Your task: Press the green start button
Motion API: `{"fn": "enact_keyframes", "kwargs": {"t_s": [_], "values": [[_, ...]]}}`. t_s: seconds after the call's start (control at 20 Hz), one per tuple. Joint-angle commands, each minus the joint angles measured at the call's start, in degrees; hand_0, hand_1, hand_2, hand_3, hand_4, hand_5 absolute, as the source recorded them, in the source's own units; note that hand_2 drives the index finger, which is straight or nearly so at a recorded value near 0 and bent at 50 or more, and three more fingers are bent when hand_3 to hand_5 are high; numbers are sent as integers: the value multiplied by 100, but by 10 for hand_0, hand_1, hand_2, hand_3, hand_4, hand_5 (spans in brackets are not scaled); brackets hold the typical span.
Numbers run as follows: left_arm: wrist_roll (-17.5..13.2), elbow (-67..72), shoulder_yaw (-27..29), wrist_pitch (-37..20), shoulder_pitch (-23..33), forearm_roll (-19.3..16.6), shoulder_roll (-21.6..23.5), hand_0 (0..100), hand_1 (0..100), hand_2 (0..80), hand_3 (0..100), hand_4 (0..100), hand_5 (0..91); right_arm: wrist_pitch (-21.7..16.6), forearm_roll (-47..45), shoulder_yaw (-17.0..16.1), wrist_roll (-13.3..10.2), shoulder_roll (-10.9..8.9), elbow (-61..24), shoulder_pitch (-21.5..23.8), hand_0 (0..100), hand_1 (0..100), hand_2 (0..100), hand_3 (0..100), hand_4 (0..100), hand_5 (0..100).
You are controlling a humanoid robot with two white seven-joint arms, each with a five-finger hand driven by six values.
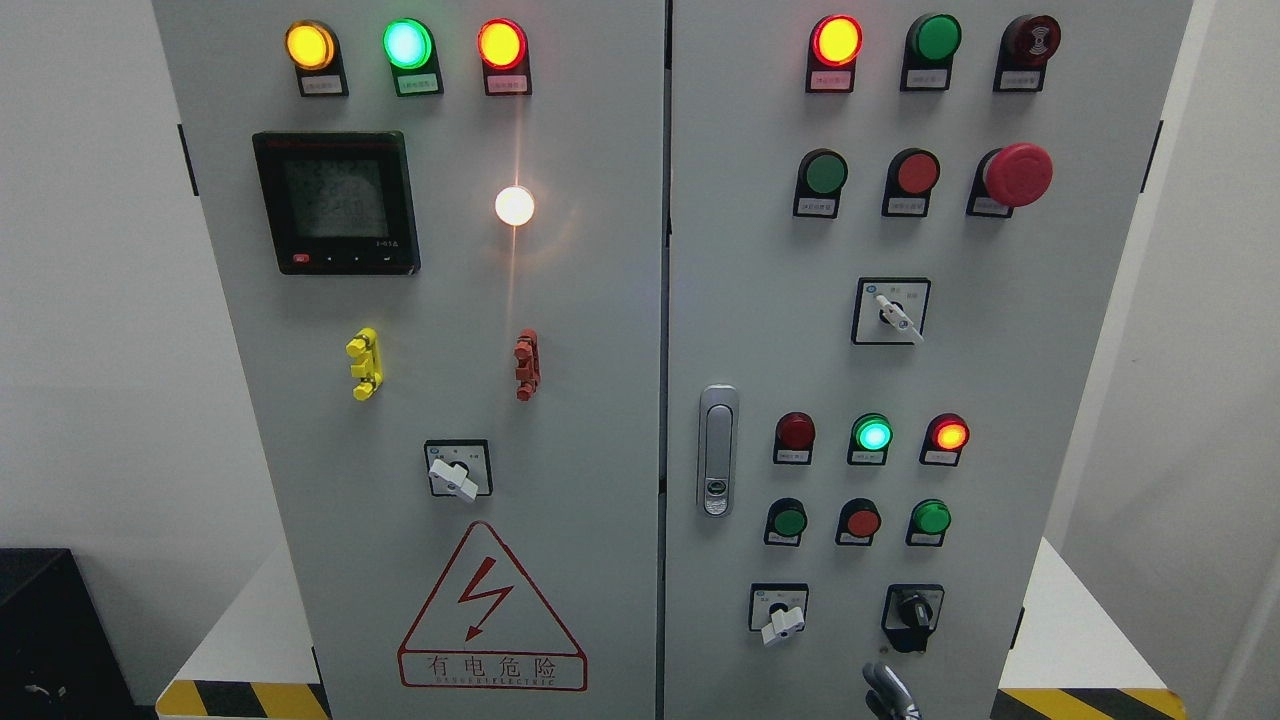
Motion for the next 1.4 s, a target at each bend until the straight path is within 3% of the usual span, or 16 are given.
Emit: {"fn": "enact_keyframes", "kwargs": {"t_s": [0.0,0.5,0.6,0.7,0.8,0.85,1.05,1.35], "values": [[-5,-158,0,2,-132,0,0,120,556,0,0,0,0,-3,97,0,3,0,9,0,0,20,0,18,0,0],[-5,-158,0,2,-132,0,0,120,556,0,0,0,0,-64,184,17,12,0,-43,0,0,20,0,20,0,0],[-5,-158,0,2,-132,0,0,120,556,0,0,0,0,-73,342,26,12,0,-105,-9,0,63,0,59,0,0],[-5,-158,0,2,-132,0,0,120,556,0,0,0,0,-160,823,9,-6,0,-96,-18,0,175,0,136,107,7],[-5,-158,0,2,-132,0,0,120,556,0,0,0,0,-397,1430,-9,-41,0,-79,-26,0,249,0,196,196,103],[-5,-158,0,2,-132,0,0,120,556,0,0,0,0,-502,1676,-9,-59,0,-70,-27,70,313,0,326,348,278],[-5,-158,0,2,-132,0,0,120,556,0,0,0,0,-600,2520,-9,-137,0,-61,-114,148,312,0,522,560,550],[-5,-158,0,2,-132,0,0,120,556,0,0,0,0,-670,3874,-246,-410,0,184,-360,113,321,0,706,728,851]]}}
